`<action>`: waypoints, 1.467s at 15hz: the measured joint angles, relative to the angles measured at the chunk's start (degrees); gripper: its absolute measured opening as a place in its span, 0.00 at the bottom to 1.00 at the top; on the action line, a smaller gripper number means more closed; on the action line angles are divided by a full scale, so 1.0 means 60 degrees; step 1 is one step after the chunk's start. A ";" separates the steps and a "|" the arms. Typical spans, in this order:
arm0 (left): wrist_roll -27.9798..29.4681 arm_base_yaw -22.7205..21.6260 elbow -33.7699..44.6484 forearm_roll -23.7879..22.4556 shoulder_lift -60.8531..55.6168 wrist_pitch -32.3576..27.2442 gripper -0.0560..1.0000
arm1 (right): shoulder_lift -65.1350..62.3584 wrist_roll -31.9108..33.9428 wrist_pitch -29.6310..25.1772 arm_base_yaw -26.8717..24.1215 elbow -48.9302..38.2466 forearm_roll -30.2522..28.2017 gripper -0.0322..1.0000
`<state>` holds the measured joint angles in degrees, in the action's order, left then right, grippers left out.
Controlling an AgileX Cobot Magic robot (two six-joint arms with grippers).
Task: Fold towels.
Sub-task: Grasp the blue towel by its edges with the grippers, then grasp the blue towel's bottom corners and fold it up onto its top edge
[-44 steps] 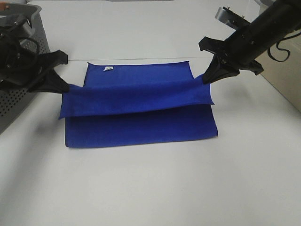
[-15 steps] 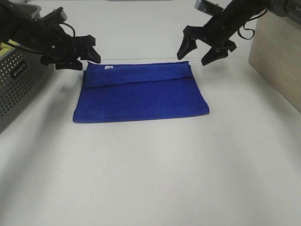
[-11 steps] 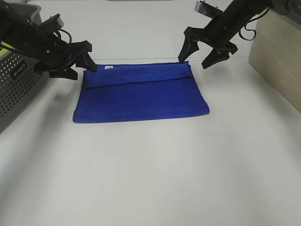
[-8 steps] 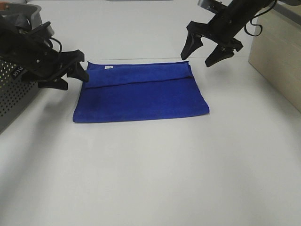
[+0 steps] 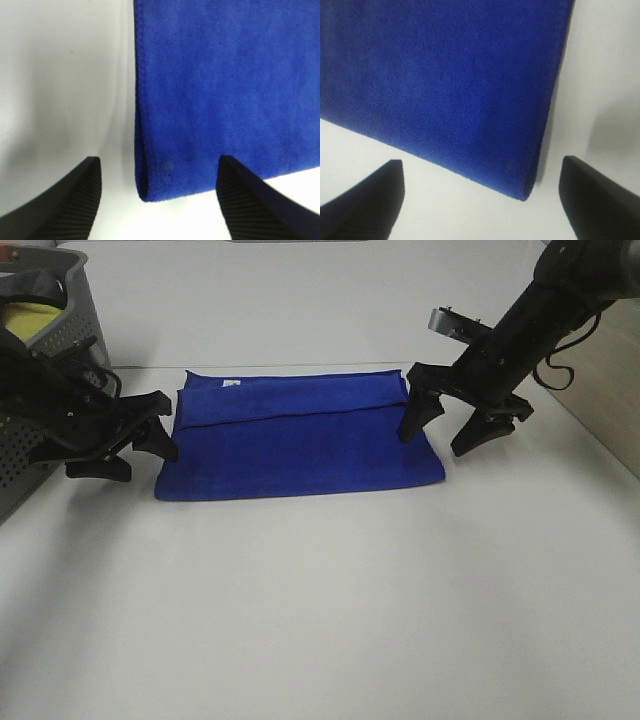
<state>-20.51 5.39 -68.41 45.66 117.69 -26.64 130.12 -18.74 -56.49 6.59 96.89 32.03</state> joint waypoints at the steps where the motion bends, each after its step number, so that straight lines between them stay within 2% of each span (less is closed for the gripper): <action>1: 0.0000 0.0000 0.0000 0.0038 0.0000 0.0191 0.65 | 0.0029 -0.0115 0.0000 0.0000 -0.0038 0.0038 0.80; 5: -0.0181 0.0067 0.0000 0.0449 0.0401 0.0468 0.65 | 0.0334 -0.0392 0.0248 0.0000 -0.0038 0.0172 0.80; 7: -0.0392 0.0306 -0.0124 0.0640 0.0707 0.0468 0.65 | 0.0535 -0.0611 0.0258 0.0000 -0.0038 0.0611 0.79; 10: -0.0468 0.0611 -0.0573 0.0812 0.0974 0.0363 0.64 | 0.0831 -0.0764 0.0239 0.0000 -0.0038 0.1442 0.71; 11: -0.0468 0.0621 -0.0630 0.0821 0.1022 0.0334 0.61 | 0.0888 -0.0793 0.0239 0.0000 -0.0038 0.1576 0.65; 13: -0.0468 0.0621 -0.0630 0.0821 0.1070 0.0277 0.49 | 0.0974 -0.0802 0.0277 0.0000 -0.0038 0.1566 0.43; 14: -0.0458 0.0621 -0.0630 0.0821 0.1136 0.0258 0.29 | 0.1050 -0.0745 0.0315 0.0000 -0.0038 0.1499 0.29; 15: -0.0458 0.0621 -0.0630 0.0821 0.1146 0.0229 0.15 | 0.1079 -0.0602 0.0363 0.0000 -0.0038 0.1404 0.12; 16: -0.0458 0.0621 -0.0630 0.0821 0.1146 0.0210 0.07 | 0.1079 -0.0411 0.0372 0.0000 -0.0038 0.1318 0.04; 19: -0.0458 0.0621 -0.0630 0.0554 0.0917 -0.0210 0.06 | 0.0793 -0.0076 0.0325 0.0000 -0.0420 0.1041 0.03; 22: -0.0458 0.0668 -0.0057 0.0392 0.0172 -0.0535 0.06 | -0.0420 -0.0067 0.0583 0.0000 -0.2177 0.0793 0.03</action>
<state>-23.26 9.40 -68.75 48.01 118.72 -29.85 127.60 -19.14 -53.00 6.59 83.82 36.78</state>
